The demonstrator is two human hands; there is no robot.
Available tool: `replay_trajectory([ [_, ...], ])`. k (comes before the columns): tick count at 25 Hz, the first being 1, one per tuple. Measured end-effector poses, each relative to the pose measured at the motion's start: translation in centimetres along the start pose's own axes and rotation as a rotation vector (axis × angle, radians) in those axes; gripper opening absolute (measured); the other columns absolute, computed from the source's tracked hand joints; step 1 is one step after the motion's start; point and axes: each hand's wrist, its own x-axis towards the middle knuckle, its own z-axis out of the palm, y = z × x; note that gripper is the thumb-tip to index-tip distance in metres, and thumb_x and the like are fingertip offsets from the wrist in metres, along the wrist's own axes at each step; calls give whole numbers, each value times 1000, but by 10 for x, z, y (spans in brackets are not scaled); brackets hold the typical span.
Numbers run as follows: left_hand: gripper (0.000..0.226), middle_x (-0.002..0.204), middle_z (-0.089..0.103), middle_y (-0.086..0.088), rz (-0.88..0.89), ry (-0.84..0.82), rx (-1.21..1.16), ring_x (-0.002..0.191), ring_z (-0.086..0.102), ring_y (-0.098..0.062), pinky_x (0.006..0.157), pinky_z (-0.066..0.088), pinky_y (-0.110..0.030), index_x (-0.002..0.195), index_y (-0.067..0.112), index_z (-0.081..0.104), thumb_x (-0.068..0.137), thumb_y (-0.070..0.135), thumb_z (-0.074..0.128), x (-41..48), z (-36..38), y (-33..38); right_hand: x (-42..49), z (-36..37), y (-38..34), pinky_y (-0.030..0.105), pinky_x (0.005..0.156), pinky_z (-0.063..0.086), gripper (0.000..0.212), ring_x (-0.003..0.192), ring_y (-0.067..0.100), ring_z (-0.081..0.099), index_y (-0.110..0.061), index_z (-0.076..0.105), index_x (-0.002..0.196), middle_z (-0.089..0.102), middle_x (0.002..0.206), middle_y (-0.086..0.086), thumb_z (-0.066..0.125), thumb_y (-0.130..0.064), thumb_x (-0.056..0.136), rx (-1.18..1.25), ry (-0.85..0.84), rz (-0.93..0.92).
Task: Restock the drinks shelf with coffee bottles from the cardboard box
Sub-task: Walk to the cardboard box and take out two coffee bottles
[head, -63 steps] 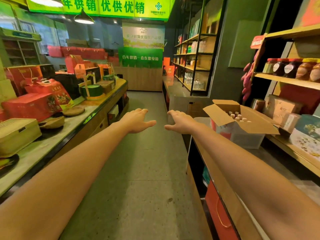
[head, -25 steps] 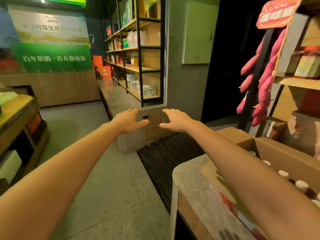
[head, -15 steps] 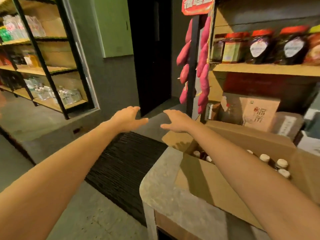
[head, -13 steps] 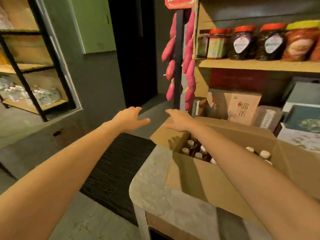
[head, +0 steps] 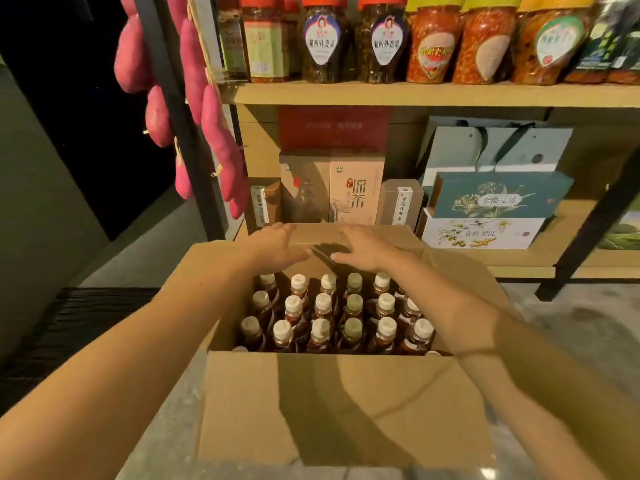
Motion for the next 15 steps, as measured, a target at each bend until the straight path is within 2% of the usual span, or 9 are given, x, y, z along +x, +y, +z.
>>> replay_trajectory([
  [2, 69, 156, 23, -7, 0, -32, -24, 141, 28, -29, 112, 27, -41, 149, 20, 19, 92, 50, 46, 20, 23, 0, 12, 19, 15, 47, 107, 39, 61, 132, 27, 42, -16, 37, 141, 43, 144, 9, 58, -38, 89, 27, -39, 20],
  [7, 68, 151, 33, -9, -40, -104, -157, 135, 38, -27, 108, 33, -37, 148, 16, 24, 92, 42, 52, 50, 72, -18, 34, 74, 36, 43, 111, 33, 64, 139, 26, 33, -13, 29, 146, 35, 151, 8, 56, -33, 92, 133, -130, 35],
  [11, 66, 145, 41, -9, -99, -64, -285, 130, 43, -27, 108, 37, -40, 144, 16, 30, 89, 36, 59, 70, 96, -35, 59, 104, 38, 42, 110, 35, 58, 136, 26, 37, -11, 35, 142, 41, 146, 9, 58, -28, 91, 270, -87, 49],
  [13, 66, 143, 45, -8, -114, -32, -356, 129, 45, -25, 104, 38, -35, 143, 14, 33, 87, 30, 63, 78, 105, -42, 68, 115, 39, 39, 109, 36, 57, 135, 24, 38, -11, 37, 141, 43, 145, 8, 60, -24, 90, 374, -85, 75],
  [15, 65, 139, 49, -8, -152, -26, -436, 127, 47, -24, 100, 39, -30, 141, 12, 37, 85, 27, 66, 86, 113, -49, 77, 124, 42, 30, 104, 38, 56, 133, 22, 41, -11, 39, 139, 46, 142, 7, 62, -22, 89, 463, -107, 114],
])
